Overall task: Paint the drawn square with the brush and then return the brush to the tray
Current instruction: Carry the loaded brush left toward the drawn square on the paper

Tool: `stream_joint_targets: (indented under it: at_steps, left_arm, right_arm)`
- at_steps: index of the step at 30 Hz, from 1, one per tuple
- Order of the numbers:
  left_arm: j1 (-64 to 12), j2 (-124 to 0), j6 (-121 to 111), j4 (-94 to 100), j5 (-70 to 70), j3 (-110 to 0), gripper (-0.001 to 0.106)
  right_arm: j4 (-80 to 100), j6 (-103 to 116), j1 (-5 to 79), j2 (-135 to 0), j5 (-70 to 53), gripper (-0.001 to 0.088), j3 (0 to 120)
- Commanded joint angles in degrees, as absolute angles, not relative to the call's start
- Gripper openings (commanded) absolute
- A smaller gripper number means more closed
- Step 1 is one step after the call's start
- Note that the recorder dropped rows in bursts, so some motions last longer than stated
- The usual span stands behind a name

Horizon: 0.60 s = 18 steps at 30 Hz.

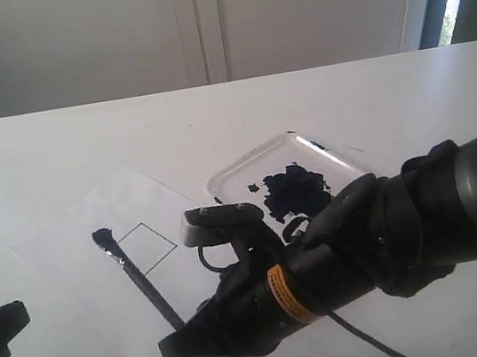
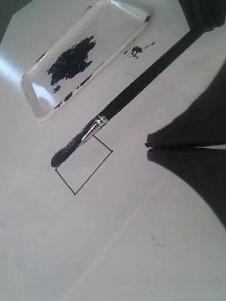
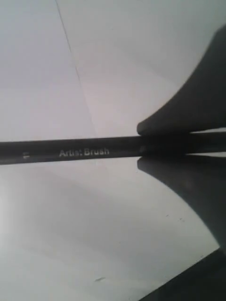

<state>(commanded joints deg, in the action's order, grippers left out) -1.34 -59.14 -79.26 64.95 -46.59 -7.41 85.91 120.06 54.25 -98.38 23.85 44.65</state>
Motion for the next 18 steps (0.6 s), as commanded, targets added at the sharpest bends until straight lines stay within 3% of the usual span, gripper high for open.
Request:
stream_joint_targets:
  at_steps: [7, 12, 18]
  left_arm:
    - [-1.34, -67.72, -76.10, 64.54, -47.58, -11.64, 0.000]
    - [-1.34, -78.76, -74.75, 64.42, -48.35, -14.60, 0.000]
    - [-1.34, -83.42, -71.99, 63.50, -51.15, -17.69, 0.000]
  right_arm:
    - [71.57, 120.06, 54.15, -98.48, 29.72, 0.0000, 44.65]
    - [55.54, 120.06, 54.15, -101.42, 41.34, 0.0000, 44.60]
    - [38.49, 120.06, 54.26, -104.75, 53.05, 0.0000, 43.62]
